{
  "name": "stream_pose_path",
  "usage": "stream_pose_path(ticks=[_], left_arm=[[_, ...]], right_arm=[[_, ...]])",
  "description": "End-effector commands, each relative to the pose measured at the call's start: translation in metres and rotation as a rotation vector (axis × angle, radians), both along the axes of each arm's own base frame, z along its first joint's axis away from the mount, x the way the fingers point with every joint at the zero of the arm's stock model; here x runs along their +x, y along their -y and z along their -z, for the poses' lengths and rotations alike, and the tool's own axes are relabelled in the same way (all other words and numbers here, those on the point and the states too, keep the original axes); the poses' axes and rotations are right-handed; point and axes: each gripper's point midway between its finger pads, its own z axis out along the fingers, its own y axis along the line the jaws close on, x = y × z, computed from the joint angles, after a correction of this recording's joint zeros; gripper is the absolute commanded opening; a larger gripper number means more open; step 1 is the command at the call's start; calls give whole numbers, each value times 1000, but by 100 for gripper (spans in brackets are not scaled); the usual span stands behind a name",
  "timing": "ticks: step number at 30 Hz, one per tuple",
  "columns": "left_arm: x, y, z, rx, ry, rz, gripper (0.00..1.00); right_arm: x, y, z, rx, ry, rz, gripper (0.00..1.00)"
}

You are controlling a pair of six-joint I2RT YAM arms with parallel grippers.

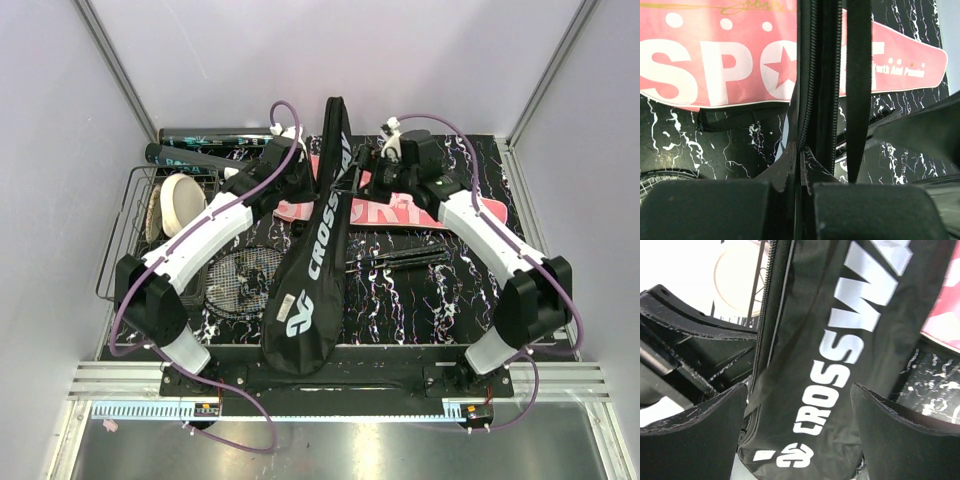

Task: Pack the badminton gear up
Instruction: Open the racket bag at the center of the board.

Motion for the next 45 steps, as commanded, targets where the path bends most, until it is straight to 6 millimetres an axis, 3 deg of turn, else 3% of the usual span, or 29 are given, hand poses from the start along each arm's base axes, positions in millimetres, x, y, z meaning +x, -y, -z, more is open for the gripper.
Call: stream_pose_path(ticks=[1, 8, 13, 18, 22, 26, 30, 37, 42, 45], left_arm=[[4, -12, -40, -12, 48, -125, 0], [-8, -10, -51, 105, 110, -182, 0], [-9, -6, -56, 148, 131, -209, 0], [-9, 0, -59, 168, 139, -204, 0], [-7, -2, -59, 186, 141, -218, 0], [-6, -2, -57, 191, 140, -223, 0], [-5, 4, -57, 182, 135, -209, 0], [-7, 1, -61, 190, 146, -211, 0], [-6, -4, -66, 200, 161, -229, 0], [-7, -5, -67, 208, 168, -224, 0]], right_arm=[[5, -31, -9, 58, -37, 11, 89], [19, -14, -22, 21, -23, 174, 83], [20, -13, -42, 12, 18, 179, 85], [24, -20, -46, -5, 14, 164, 86], [27, -6, -52, -66, 63, 219, 86], [21, -9, -62, -88, 117, 203, 86], [17, -32, -46, -72, 61, 129, 83], [18, -38, -17, -123, 26, 132, 74], [12, -34, -1, -161, 4, 138, 46], [1, -40, 10, -172, -13, 106, 48]])
